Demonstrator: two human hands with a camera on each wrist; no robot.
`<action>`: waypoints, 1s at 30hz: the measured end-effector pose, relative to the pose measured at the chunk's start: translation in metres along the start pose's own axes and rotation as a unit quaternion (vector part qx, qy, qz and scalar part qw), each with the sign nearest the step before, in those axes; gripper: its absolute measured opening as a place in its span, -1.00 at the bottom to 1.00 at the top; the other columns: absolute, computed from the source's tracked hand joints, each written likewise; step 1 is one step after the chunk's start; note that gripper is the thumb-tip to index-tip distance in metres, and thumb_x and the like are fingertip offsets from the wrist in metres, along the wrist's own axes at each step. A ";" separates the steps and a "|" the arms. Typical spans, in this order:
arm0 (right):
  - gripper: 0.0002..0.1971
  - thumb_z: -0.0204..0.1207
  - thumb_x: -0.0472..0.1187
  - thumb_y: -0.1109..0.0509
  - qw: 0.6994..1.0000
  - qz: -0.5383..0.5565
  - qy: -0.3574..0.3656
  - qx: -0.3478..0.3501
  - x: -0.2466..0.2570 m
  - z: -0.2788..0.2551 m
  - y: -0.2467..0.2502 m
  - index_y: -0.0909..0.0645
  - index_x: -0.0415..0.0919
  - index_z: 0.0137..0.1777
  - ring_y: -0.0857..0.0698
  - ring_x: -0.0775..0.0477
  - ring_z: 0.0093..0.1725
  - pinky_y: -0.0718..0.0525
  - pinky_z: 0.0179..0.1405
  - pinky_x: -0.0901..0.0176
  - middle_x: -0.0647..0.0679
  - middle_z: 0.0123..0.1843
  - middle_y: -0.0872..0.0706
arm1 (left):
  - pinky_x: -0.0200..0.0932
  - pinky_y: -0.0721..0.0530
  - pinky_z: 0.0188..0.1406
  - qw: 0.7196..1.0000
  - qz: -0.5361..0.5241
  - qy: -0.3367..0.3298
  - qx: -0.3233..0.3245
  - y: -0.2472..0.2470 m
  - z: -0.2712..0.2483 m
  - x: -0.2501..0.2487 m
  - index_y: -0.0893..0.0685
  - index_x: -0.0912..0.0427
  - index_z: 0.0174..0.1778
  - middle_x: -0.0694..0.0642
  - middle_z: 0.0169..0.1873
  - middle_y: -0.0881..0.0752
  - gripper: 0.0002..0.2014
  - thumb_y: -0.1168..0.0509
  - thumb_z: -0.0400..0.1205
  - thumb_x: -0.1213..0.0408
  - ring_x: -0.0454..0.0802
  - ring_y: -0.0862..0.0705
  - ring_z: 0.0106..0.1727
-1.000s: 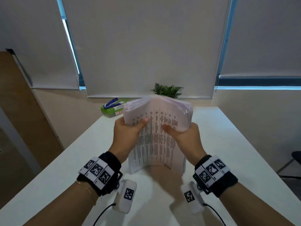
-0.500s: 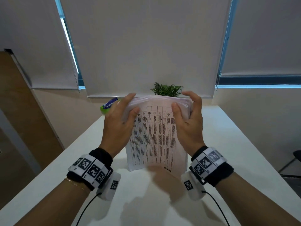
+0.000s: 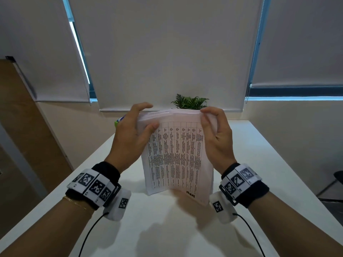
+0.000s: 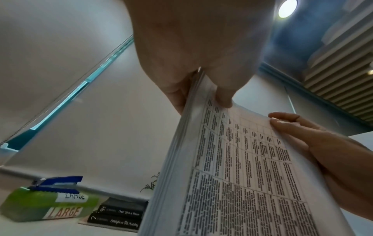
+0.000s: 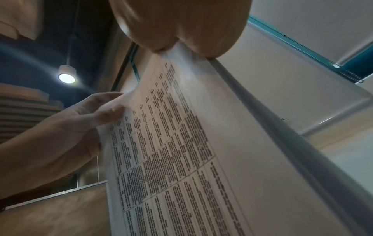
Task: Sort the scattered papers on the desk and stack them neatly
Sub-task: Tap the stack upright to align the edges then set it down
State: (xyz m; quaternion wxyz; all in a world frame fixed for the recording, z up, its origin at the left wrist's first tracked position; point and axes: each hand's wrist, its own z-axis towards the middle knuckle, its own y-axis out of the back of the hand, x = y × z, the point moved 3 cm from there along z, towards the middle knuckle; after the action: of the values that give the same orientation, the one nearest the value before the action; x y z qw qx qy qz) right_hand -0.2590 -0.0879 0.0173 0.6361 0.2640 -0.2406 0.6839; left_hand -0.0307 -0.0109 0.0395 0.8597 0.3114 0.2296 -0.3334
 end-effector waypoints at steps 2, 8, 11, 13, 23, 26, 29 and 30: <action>-0.82 0.77 -0.23 -0.38 1.000 0.000 0.001 0.004 0.004 0.000 -0.001 -0.56 -0.04 0.31 -0.82 0.19 -0.04 -0.82 -0.21 0.23 0.40 0.04 -0.75 | -0.20 -0.88 -0.07 0.999 -0.031 0.023 0.023 -0.003 0.001 -0.002 -0.55 -0.19 0.52 -0.07 0.13 -0.74 -0.50 -0.53 0.67 0.09 -0.19 -0.81 0.07; -0.91 0.77 -0.25 -0.38 0.998 -0.045 0.035 -0.018 0.007 0.007 -0.004 -0.56 -0.09 0.20 -0.82 0.07 -0.14 -0.85 -0.34 0.03 0.22 -0.11 -0.76 | 0.07 -0.88 -0.14 1.000 -0.014 0.012 -0.009 -0.015 0.011 -0.005 -0.77 0.05 0.18 -0.10 -0.04 -0.84 -0.82 -0.49 0.73 0.09 -0.16 -0.84 -0.05; -0.91 0.77 -0.24 -0.38 0.995 -0.061 0.066 -0.035 0.010 0.008 -0.003 -0.58 -0.14 0.22 -0.83 0.14 -0.09 -0.85 -0.33 0.16 0.21 -0.07 -0.73 | 0.07 -0.88 -0.12 0.999 -0.022 -0.011 -0.031 -0.015 0.012 -0.011 -0.78 0.10 0.17 -0.09 -0.04 -0.84 -0.82 -0.49 0.73 0.11 -0.12 -0.85 -0.03; -0.87 0.78 -0.25 -0.37 0.996 -0.054 0.069 -0.036 0.009 0.003 -0.002 -0.58 -0.21 0.26 -0.84 0.14 -0.05 -0.86 -0.30 0.19 0.20 -0.01 -0.73 | 0.01 -0.89 -0.11 0.998 -0.039 -0.012 -0.042 -0.016 0.006 -0.013 -0.77 0.12 0.18 -0.07 0.00 -0.84 -0.80 -0.50 0.72 0.12 -0.12 -0.86 -0.01; -0.51 0.40 -0.13 -0.74 0.965 0.061 -0.238 0.095 -0.039 -0.028 0.002 -0.75 -0.08 0.33 -0.88 0.03 0.12 -0.84 0.21 -0.20 0.08 0.13 -0.90 | 0.21 -0.81 0.32 0.938 -0.269 0.219 0.032 -0.038 -0.021 0.029 -0.86 -0.01 0.22 0.09 0.14 -0.91 -0.67 -0.62 0.56 0.35 0.07 -0.89 0.18; -0.66 0.39 -0.21 -0.75 0.959 0.051 -0.263 0.095 -0.046 -0.030 0.001 -0.85 -0.16 0.16 -0.91 -0.04 0.05 -0.85 0.17 -0.26 -0.01 0.05 -0.93 | 0.29 -0.79 0.33 0.942 -0.242 0.228 0.035 -0.046 -0.021 0.034 -0.85 0.17 0.25 0.07 0.11 -0.92 -0.66 -0.65 0.55 0.30 0.06 -0.90 0.16; -0.79 0.43 -0.16 -0.72 0.969 0.042 -0.240 0.034 -0.039 -0.024 -0.002 -0.88 -0.14 0.04 -0.92 -0.15 -0.07 -0.88 -0.01 -0.26 -0.08 -0.07 -0.93 | 0.04 -0.91 0.06 0.953 -0.233 0.193 -0.030 -0.050 -0.014 0.023 -0.85 0.17 0.18 0.00 0.00 -0.94 -0.71 -0.65 0.55 0.32 -0.05 -0.92 0.02; -0.81 0.44 -0.13 -0.72 0.972 0.040 -0.232 0.017 -0.037 -0.023 -0.003 -0.88 -0.13 0.01 -0.91 -0.20 -0.10 -0.89 -0.06 -0.25 -0.10 -0.10 -0.92 | -0.08 -0.92 -0.04 0.955 -0.233 0.179 -0.045 -0.052 -0.014 0.020 -0.84 0.16 0.17 -0.02 -0.02 -0.94 -0.74 -0.63 0.57 0.34 -0.08 -0.92 -0.01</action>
State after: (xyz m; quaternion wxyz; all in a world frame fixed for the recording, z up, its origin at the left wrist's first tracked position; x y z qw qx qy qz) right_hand -0.2554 -0.0996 -0.0248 0.5303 0.4162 -0.3809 0.6328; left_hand -0.0572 -0.0398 -0.0018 0.7159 0.2649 0.4610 -0.4526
